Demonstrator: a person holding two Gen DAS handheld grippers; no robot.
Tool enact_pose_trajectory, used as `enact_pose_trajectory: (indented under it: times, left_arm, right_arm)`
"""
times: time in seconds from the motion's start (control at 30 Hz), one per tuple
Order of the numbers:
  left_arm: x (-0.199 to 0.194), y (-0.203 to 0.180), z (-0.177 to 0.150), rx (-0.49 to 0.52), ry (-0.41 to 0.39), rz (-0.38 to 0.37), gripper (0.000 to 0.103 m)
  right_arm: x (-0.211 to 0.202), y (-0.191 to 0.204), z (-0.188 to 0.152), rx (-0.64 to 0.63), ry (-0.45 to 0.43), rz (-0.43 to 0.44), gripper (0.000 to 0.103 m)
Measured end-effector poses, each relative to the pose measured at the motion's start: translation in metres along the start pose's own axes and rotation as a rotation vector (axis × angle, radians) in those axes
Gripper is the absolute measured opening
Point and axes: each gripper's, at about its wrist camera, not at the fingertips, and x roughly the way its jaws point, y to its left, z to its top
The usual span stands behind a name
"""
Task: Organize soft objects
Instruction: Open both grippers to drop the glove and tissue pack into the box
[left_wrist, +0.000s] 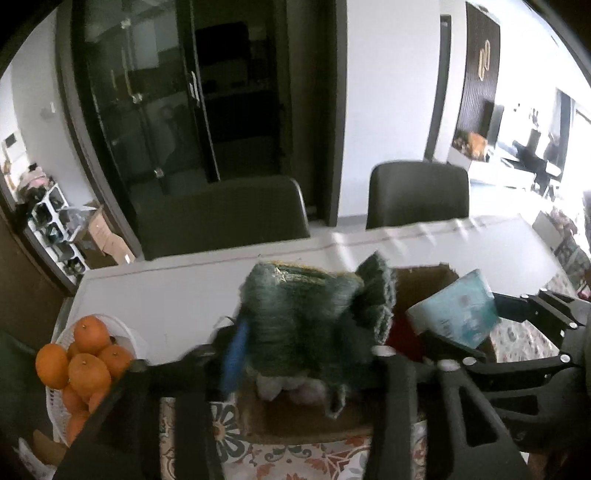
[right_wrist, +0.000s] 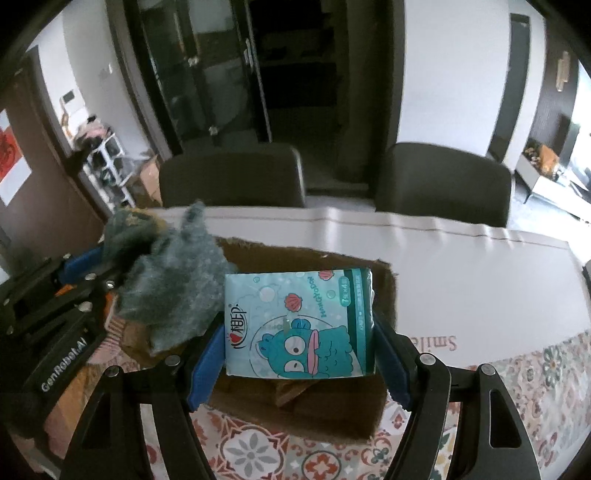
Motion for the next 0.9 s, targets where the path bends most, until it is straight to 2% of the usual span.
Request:
enact_pose_trajectory:
  times: [0.1, 0.17, 0.27, 0.37, 0.53, 0.67, 0.83, 0.9]
  left_arm:
    - [0.003, -0.001, -0.004, 0.007, 0.008, 0.026, 0.058]
    - [0.002, -0.001, -0.007, 0.005, 0.004, 0.042, 0.060]
    - [0.001, 0.000, -0.007, -0.001, -0.004, 0.062, 0.070]
    - [-0.003, 0.000, -0.003, 0.003, -0.029, 0.065, 0.081]
    - [-0.013, -0.008, 0.006, -0.010, -0.048, 0.042, 0.081]
    - [-0.025, -0.013, 0.007, -0.003, -0.075, 0.064, 0.083]
    - [-0.041, -0.014, 0.004, -0.015, -0.084, 0.058, 0.083]
    - [-0.052, -0.012, 0.000, -0.031, -0.093, 0.076, 0.086]
  right_arm:
    - [0.011, -0.001, -0.001, -0.008, 0.030, 0.002, 0.078]
    - [0.014, -0.004, -0.003, -0.006, 0.034, -0.013, 0.079]
    - [0.013, -0.006, -0.005, -0.002, 0.017, -0.032, 0.084]
    - [0.006, -0.007, -0.007, 0.000, 0.003, -0.099, 0.084]
    - [-0.015, -0.015, -0.008, 0.027, -0.026, -0.165, 0.084]
    - [-0.035, -0.022, -0.008, 0.038, -0.056, -0.198, 0.084]
    - [-0.051, -0.022, -0.008, 0.039, -0.069, -0.209, 0.084]
    - [-0.058, -0.019, -0.012, 0.042, -0.077, -0.201, 0.084]
